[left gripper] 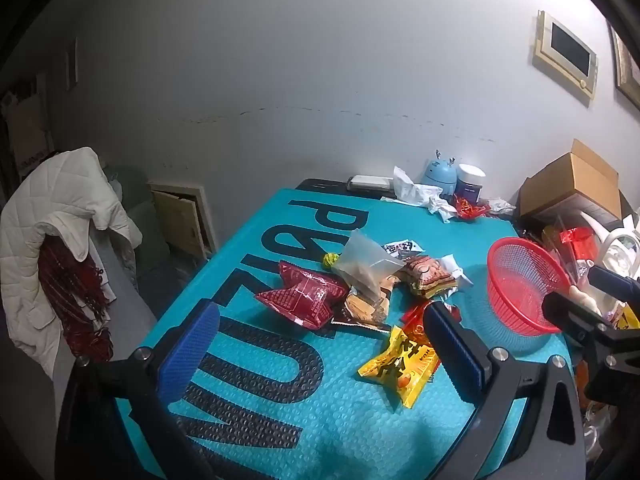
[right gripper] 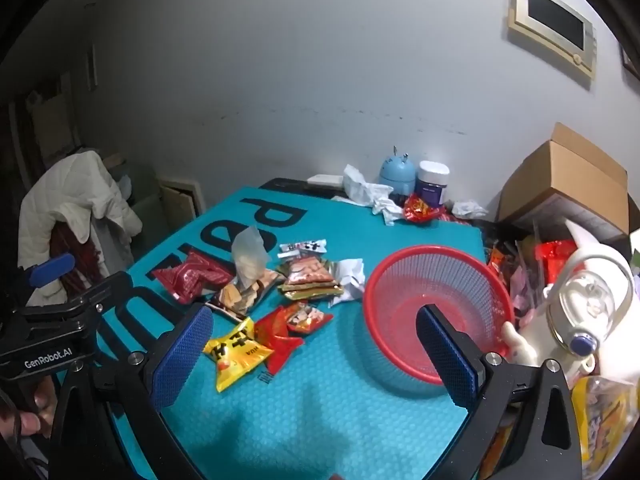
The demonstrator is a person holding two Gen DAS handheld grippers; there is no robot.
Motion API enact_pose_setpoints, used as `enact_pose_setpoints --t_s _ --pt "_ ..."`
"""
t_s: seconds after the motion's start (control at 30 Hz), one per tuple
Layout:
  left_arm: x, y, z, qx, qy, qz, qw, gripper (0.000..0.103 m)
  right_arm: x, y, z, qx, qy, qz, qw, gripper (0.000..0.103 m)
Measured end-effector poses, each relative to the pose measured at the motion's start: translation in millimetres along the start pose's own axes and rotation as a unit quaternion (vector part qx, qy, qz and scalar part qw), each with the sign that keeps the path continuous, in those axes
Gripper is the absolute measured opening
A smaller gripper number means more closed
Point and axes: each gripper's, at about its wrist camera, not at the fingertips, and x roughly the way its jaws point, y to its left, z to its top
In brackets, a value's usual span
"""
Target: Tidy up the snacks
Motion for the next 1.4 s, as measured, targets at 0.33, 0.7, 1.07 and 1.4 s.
enact_pose_setpoints --t_s 0.33,0.7,1.07,1.4 --pt "-2 0 2 0.0 0.001 -0.003 1.0 0.103 -5 -4 2 0.01 -0.006 0.003 1.0 0.103" --pt "-6 -3 1 0.004 -0.002 -0.005 1.0 0.103 -6 -5 0 0.009 -0.008 -0.002 1.0 0.103" --pt "-9 -6 -1 0.013 -0.006 -0.003 0.9999 0.103 -4 -5 0 0.011 -0.003 -0.01 1.0 0.103" --pt "-14 -4 -2 0.013 -0.009 -0.007 0.9999 0.103 -7 -1 2 0.008 -0.005 -0.005 1.0 0.103"
